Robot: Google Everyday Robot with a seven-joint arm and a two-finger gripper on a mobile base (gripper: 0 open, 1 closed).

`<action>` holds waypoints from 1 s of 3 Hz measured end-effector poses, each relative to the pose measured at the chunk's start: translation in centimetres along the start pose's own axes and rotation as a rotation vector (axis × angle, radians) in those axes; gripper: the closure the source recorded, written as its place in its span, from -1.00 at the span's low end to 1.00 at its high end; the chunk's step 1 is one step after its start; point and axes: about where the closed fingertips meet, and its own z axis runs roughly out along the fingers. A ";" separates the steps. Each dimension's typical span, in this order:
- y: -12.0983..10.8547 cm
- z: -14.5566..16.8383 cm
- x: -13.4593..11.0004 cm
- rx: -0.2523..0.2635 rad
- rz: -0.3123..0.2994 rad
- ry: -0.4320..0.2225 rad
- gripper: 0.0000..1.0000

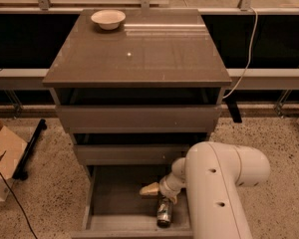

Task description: Pick 7up can from bottom drawer and place on counter

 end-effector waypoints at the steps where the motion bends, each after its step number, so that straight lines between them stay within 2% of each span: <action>1: -2.1 2.6 0.0 0.044 0.056 0.035 -1.00; 2: -4.4 4.9 0.6 0.072 0.123 0.073 -0.48; 3: -5.4 5.6 1.4 0.083 0.154 0.087 -0.01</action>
Offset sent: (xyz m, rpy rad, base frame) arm -0.0171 -0.0251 -0.0838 -0.0993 0.1730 -0.0999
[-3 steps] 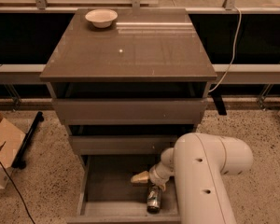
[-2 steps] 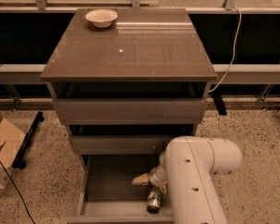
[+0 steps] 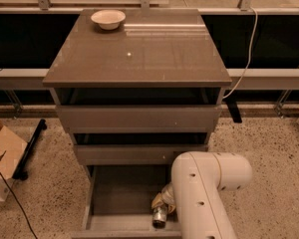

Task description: Pick 7up can from bottom drawer and place on counter

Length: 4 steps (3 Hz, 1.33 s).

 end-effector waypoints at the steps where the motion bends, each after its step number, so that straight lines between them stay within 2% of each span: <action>1: -0.2 -0.1 0.3 -0.005 0.007 0.006 0.61; 2: 0.9 -2.1 1.3 -0.027 -0.024 0.003 1.00; 3: 2.9 -6.0 3.0 -0.094 -0.082 -0.015 1.00; 4: 5.1 -11.0 4.9 -0.223 -0.165 -0.029 1.00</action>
Offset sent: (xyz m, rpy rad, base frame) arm -0.0067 0.0025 0.0605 0.0620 -0.0409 0.0397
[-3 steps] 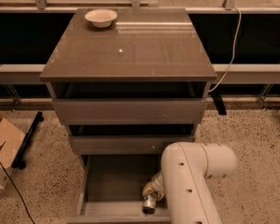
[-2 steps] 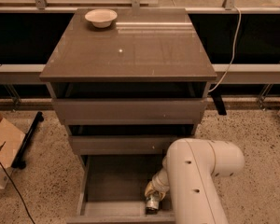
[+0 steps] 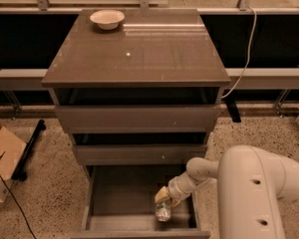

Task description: Pick 7up can from bottom drawer and place on counter

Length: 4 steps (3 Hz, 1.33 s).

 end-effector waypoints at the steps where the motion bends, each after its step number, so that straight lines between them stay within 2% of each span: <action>1: 3.2 -5.9 2.0 -0.130 -0.125 -0.024 1.00; 2: 5.6 -12.7 3.8 -0.197 -0.247 -0.080 1.00; 3: 8.9 -20.9 6.0 -0.186 -0.387 -0.173 1.00; 4: 13.3 -29.1 7.2 -0.125 -0.527 -0.254 1.00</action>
Offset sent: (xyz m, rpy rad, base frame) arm -0.0275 -0.0704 0.2596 0.2803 -0.4099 0.1951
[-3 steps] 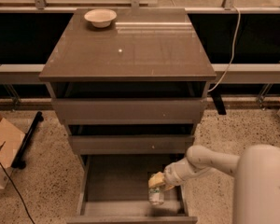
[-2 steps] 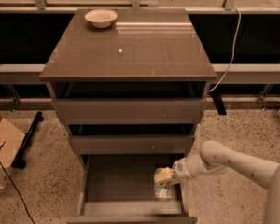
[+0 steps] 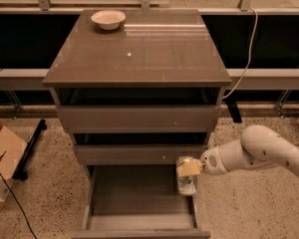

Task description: Pick 7up can from bottom drawer and place on counter

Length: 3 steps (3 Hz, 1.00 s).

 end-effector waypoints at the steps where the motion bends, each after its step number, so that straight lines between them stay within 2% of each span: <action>1: 5.3 -6.1 -4.0 0.082 -0.157 -0.058 1.00; 2: 11.5 -11.9 -8.8 0.182 -0.323 -0.123 1.00; 3: 16.8 -17.8 -13.6 0.254 -0.447 -0.213 1.00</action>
Offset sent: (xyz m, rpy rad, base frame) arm 0.0300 0.0212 0.3194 -0.2670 -0.5909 0.1123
